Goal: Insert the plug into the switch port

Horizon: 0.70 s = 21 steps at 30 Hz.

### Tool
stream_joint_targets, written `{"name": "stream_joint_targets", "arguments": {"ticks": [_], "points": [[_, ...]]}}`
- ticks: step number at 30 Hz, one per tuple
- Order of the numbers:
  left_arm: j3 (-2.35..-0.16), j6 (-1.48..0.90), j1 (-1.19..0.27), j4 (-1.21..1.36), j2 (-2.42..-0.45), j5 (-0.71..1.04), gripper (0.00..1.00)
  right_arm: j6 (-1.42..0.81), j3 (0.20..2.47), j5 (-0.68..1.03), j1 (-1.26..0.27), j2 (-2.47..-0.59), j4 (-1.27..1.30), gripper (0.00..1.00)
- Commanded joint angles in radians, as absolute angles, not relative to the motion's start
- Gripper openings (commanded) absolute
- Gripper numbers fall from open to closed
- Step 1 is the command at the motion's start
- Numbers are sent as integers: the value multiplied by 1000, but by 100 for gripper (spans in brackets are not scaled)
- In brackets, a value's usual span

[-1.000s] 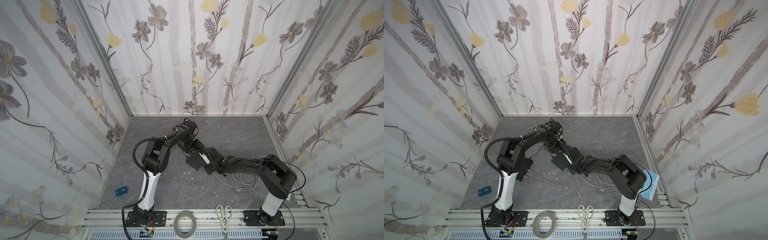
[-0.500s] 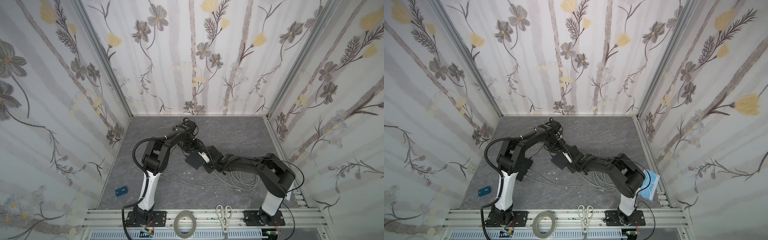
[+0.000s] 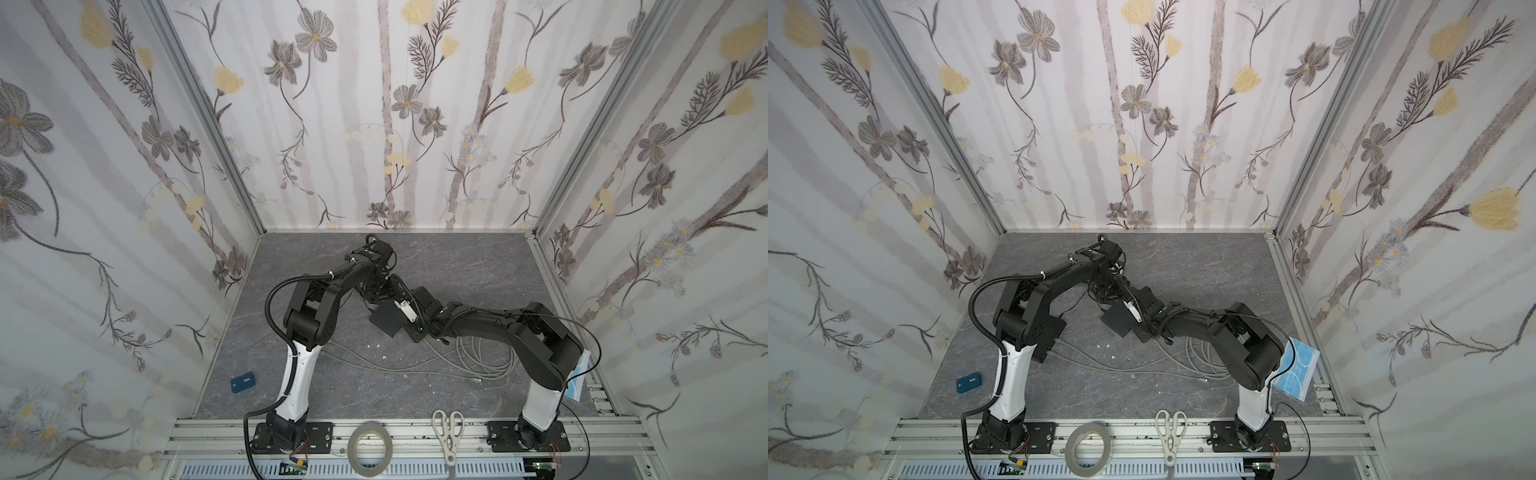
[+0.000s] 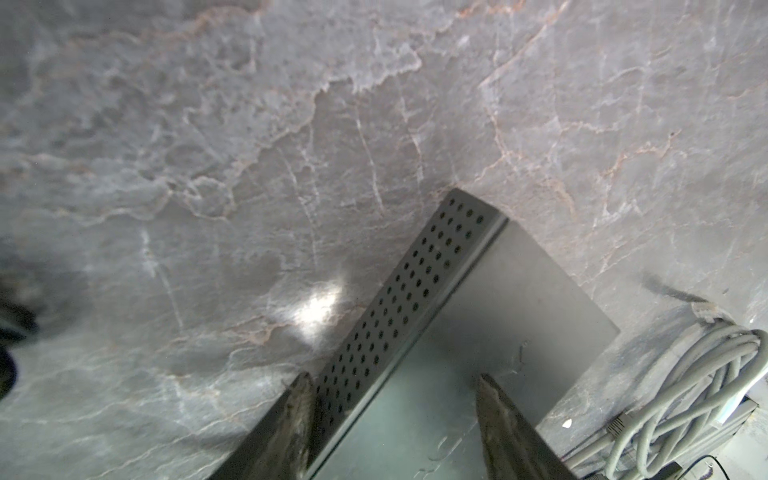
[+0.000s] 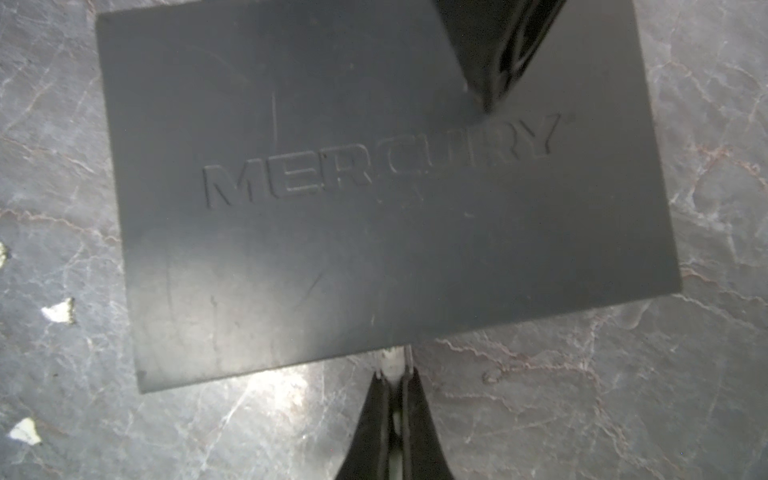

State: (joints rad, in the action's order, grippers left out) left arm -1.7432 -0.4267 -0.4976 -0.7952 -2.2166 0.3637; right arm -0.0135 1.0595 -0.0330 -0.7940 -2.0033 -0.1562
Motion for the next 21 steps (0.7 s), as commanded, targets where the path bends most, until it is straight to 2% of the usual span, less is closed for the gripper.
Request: {"name": "stream_joint_targets", "arguments": {"ticks": [1,21], "points": [[-1740,-448,-507,-828,-2210,476,62,3,1099,6,-795,-2017,26,0],[-1718,-479,-519,-793,-2200,549,63,3,1180,18,-794,-2049,15,0]]}}
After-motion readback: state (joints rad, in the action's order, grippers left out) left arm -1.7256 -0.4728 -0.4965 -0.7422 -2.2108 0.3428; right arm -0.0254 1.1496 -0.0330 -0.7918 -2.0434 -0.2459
